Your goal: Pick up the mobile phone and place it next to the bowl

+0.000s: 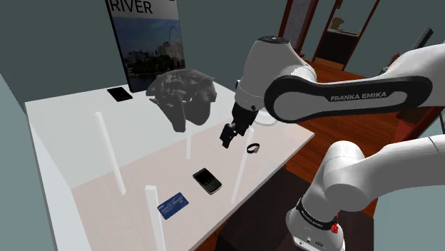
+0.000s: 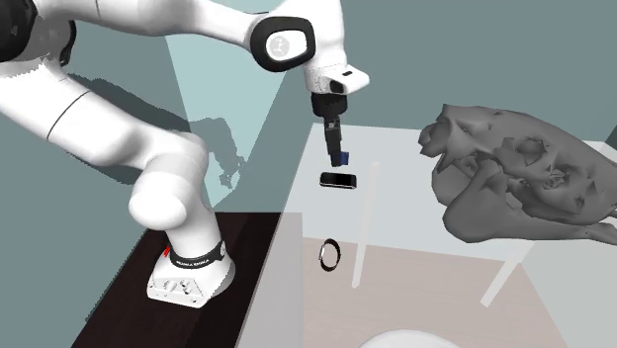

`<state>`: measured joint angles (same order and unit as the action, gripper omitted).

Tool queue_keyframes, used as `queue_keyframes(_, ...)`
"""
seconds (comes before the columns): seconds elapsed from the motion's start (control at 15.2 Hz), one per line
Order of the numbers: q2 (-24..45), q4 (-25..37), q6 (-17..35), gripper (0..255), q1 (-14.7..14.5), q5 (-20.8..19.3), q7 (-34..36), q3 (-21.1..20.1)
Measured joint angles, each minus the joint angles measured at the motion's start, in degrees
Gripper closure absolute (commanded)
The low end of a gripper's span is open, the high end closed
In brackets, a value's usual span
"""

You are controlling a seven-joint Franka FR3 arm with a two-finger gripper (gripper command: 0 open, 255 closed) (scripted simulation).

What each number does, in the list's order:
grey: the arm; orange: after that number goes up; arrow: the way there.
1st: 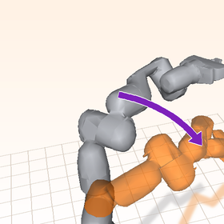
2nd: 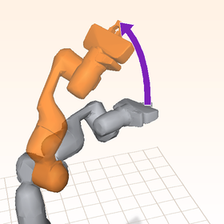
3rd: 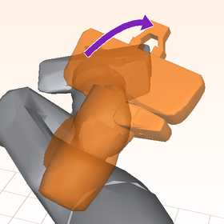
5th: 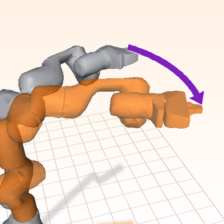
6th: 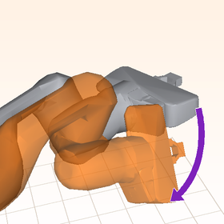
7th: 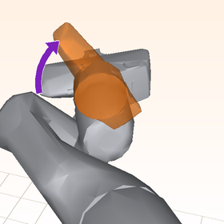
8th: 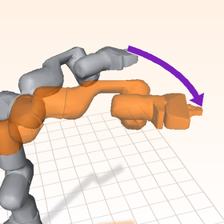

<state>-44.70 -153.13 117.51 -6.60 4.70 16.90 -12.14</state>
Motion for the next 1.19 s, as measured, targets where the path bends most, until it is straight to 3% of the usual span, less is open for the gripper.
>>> queue_keyframes(0.66,14.4,-5.1,22.3,0,-3.1,3.2,9.8,-12.0)
queue_keyframes(1.19,21.7,-6.4,31.2,0,-0.9,1.4,12.0,-14.8)
